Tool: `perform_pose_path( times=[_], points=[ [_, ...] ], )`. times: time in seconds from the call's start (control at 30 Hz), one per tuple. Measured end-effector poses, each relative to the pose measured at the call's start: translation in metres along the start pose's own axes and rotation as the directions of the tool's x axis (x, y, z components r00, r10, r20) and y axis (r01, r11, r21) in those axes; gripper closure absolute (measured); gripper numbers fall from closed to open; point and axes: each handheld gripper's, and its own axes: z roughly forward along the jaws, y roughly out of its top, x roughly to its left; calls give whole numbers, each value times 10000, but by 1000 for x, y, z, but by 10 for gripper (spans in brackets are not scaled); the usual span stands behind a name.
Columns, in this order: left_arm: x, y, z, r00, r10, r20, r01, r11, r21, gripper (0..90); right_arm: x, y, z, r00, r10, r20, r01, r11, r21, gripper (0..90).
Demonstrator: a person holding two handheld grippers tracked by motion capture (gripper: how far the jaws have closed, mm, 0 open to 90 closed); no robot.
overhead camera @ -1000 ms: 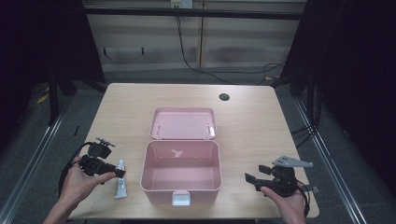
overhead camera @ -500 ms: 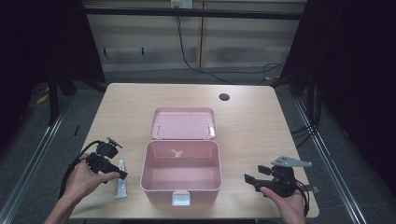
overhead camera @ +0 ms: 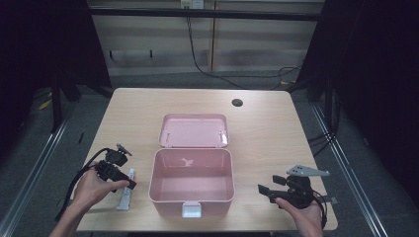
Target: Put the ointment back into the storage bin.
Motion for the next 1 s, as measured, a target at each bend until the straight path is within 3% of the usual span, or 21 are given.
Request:
perform_pose_path(
  times=[0.4,0.57,0.77,0.87,1.0],
  points=[
    [-7,3,10,9968,796,-34,-794,9959,423,662,0,0,1,10000,-13,-24,13,10000,19,265],
    [-10,3,12,9901,1392,-199,-1375,9881,683,671,0,0,2,10000,-6,-44,6,10000,95,262],
    [-16,3,13,9872,1494,-556,-1454,9869,703,680,0,0,2,10000,-22,-52,22,9999,117,262],
    [-20,1,13,9815,1725,-825,-1666,9832,741,685,0,0,2,10000,-30,-65,31,9999,126,262],
    [-16,3,12,9855,1609,-540,-1570,9851,699,697,0,0,2,10000,-34,-85,36,9999,148,261]
  ],
)
